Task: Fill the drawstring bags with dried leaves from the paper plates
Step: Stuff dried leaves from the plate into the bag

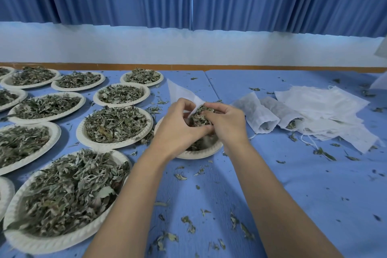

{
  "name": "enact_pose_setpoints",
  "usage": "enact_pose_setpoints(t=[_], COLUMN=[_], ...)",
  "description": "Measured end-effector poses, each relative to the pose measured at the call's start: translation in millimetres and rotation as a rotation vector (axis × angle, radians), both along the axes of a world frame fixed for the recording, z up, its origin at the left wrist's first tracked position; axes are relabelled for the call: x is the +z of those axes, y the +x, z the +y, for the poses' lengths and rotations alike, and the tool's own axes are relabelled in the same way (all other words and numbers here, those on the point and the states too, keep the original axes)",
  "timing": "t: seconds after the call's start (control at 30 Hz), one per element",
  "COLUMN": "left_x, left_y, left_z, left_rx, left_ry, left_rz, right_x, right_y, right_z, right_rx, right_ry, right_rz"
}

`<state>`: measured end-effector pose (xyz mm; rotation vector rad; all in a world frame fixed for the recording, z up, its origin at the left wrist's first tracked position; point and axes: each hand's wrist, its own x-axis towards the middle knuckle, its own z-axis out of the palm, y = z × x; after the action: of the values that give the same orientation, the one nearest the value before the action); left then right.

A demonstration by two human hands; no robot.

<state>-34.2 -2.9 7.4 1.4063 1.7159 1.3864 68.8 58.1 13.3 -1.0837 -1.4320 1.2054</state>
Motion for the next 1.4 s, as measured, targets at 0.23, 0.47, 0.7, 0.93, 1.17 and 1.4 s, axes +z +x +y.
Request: enact_pose_setpoints(t=[0.23,0.47,0.7,0.93,1.17,1.4], left_x=[-3.8,-6.3,-8.6,-10.7,-10.3,-8.0], left_y=[0.0,0.2,-2.2,-6.2,-9.1,-11.7], left_z=[0.9,4.6,7.0,5.1,2.2,-1.7], left_rx=[0.13,0.27,0.341,0.383,0.394,0.26], left_ry=[0.115,0.169,0.245,0.255,0.24,0.237], left_rz=[0.12,0.082,0.088,0.126,0.11,0.089], right_x=[-3.2,0.3,3.0,-0.5,-1.0,-4.7], right_y=[-10.2,-12.2,-14.7,-18.1,-12.7,-1.5], right_z=[-7.2,-10.3,-14.5,-14.1,-8.5,0.7], right_rx=[-0.011,0.069,0.129,0.116,0.144,0.164], right_ry=[-0.014,-0.099,-0.111,0.013,0.054,0.154], right_rz=[0.035,0.082,0.115,0.015,-0.015,-0.107])
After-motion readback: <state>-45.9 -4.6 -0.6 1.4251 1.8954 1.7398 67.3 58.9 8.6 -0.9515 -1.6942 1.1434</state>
